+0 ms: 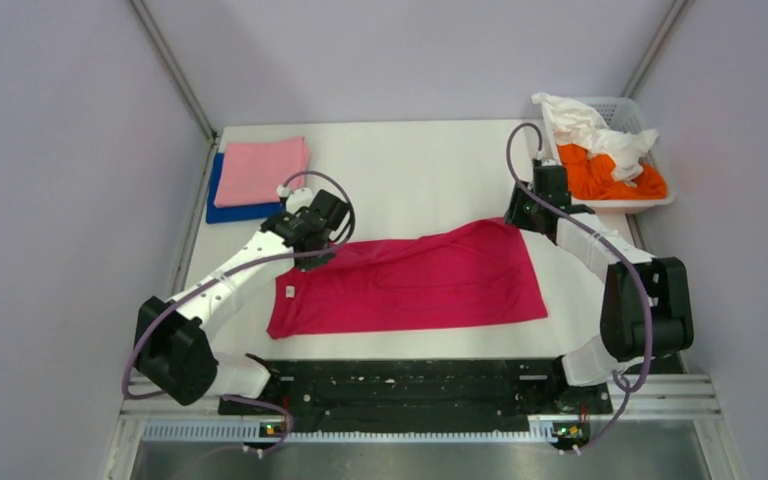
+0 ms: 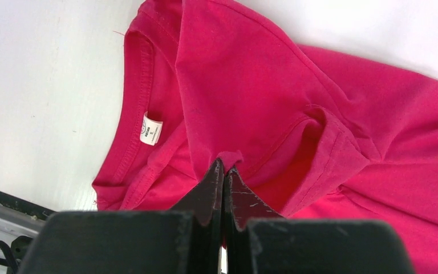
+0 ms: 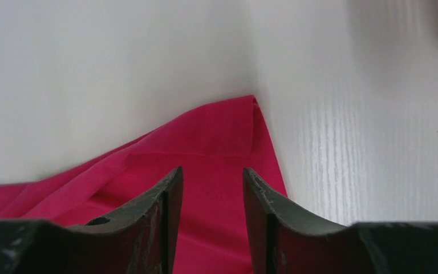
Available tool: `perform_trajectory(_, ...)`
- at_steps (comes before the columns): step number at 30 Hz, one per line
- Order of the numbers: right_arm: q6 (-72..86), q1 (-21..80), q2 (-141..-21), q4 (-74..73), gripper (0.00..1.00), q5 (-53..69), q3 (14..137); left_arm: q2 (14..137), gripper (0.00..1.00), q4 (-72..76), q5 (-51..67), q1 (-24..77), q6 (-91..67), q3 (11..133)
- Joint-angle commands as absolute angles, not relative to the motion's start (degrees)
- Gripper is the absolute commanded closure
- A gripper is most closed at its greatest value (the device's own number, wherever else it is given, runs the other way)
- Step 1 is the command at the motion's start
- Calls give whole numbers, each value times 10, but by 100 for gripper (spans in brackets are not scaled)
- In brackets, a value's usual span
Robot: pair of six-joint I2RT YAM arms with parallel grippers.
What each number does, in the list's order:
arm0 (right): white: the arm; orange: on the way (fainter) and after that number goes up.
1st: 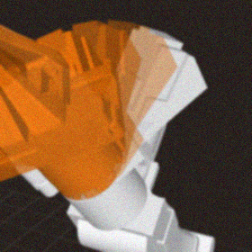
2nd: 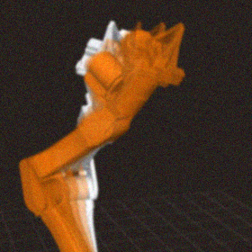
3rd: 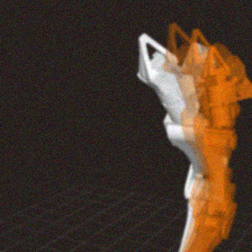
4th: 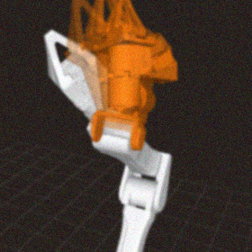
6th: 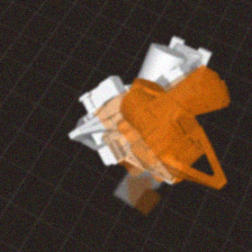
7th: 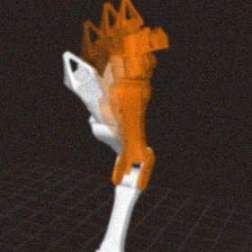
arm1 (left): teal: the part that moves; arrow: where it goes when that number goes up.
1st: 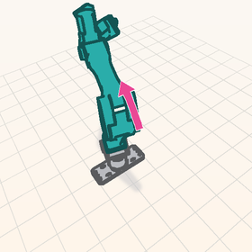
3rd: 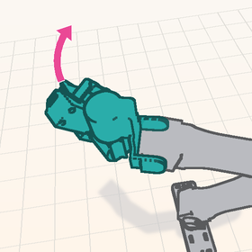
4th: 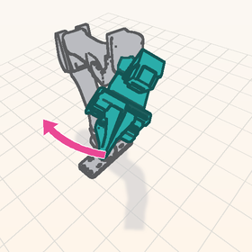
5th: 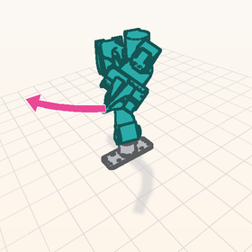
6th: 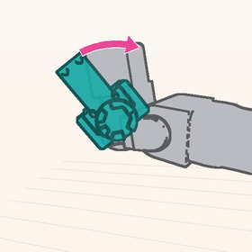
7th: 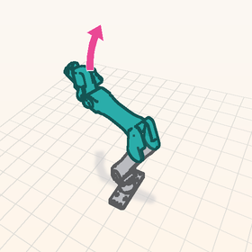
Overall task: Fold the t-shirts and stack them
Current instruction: Fold the other side of the tshirt into a rectangle
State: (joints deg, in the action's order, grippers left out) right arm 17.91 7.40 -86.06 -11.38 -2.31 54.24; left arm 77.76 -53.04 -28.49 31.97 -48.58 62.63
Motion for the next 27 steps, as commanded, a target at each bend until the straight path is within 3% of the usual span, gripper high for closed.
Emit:
perform_trajectory(1,228,78,-899,-120,57,21,559,786,100,-508,-291,321,-498,642)
perform_trajectory(23,258,78,-1003,-83,58,-32,612,818,100,-516,-303,321,-489,667)
perform_trajectory(27,248,78,-1021,-99,64,-38,630,822,100,-520,-306,321,-490,669)
